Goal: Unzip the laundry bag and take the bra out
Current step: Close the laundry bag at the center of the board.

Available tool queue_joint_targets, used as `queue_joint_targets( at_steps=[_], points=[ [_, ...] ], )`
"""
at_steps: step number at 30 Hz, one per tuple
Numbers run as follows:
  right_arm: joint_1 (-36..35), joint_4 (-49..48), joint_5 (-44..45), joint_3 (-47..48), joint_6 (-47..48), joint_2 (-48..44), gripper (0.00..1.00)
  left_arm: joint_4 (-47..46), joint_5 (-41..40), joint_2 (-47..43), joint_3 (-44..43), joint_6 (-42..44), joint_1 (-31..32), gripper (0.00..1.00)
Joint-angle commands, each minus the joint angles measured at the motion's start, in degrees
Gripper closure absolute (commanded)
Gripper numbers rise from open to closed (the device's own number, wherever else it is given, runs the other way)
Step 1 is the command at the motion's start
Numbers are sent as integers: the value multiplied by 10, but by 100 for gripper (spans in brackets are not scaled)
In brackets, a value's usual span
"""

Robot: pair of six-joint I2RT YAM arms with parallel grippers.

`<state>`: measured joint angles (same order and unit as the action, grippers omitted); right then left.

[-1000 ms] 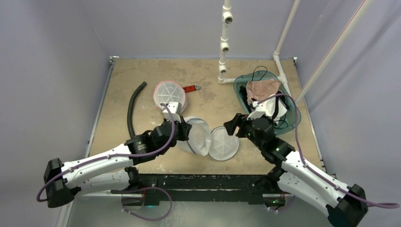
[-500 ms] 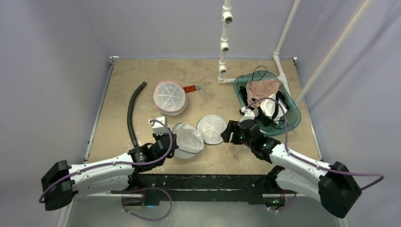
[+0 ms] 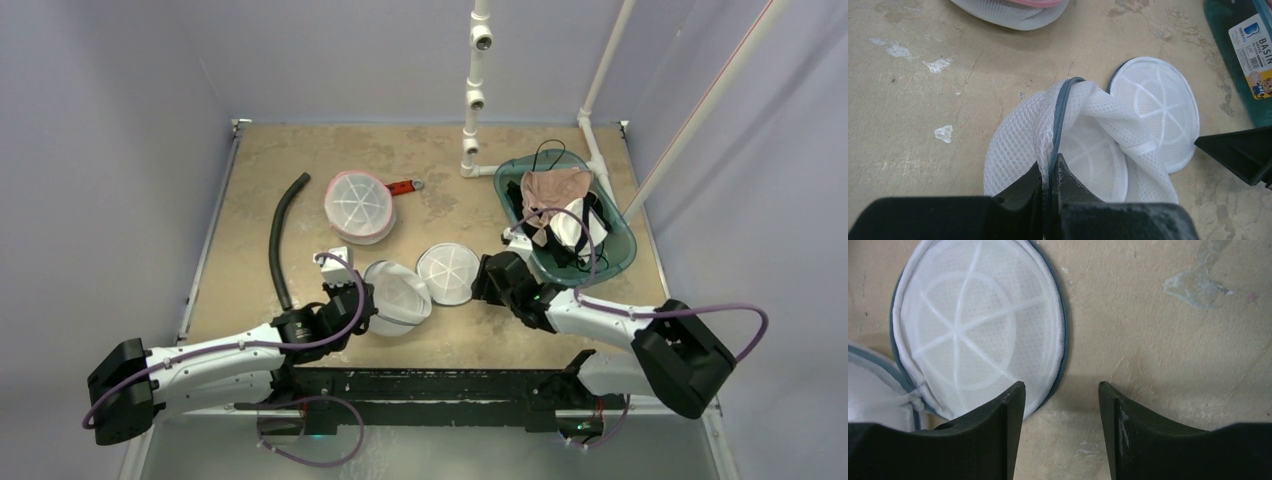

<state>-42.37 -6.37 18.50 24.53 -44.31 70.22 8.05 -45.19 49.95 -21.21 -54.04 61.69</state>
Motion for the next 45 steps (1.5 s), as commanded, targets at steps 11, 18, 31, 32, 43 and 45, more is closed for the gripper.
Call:
queue_joint_targets(
  at_steps=[11,18,31,32,43,45],
  points=[
    [0,-36,21,66,-18,149,82,41,-1,-13,-23,0,3,100],
    [0,-4,51,69,-4,75,100,41,8,-1,-28,11,3,100],
    [-12,57,36,165,210,-203,100,-35,15,101,-77,75,3,100],
    [-26,62,31,176,216,-200,100,-40,15,114,-87,79,3,100],
    [-303,123,280,224,228,-101,100,-57,-16,197,-141,80,2,100],
    [-316,105,275,214,233,-104,100,-47,-19,196,-143,72,2,100]
  ],
)
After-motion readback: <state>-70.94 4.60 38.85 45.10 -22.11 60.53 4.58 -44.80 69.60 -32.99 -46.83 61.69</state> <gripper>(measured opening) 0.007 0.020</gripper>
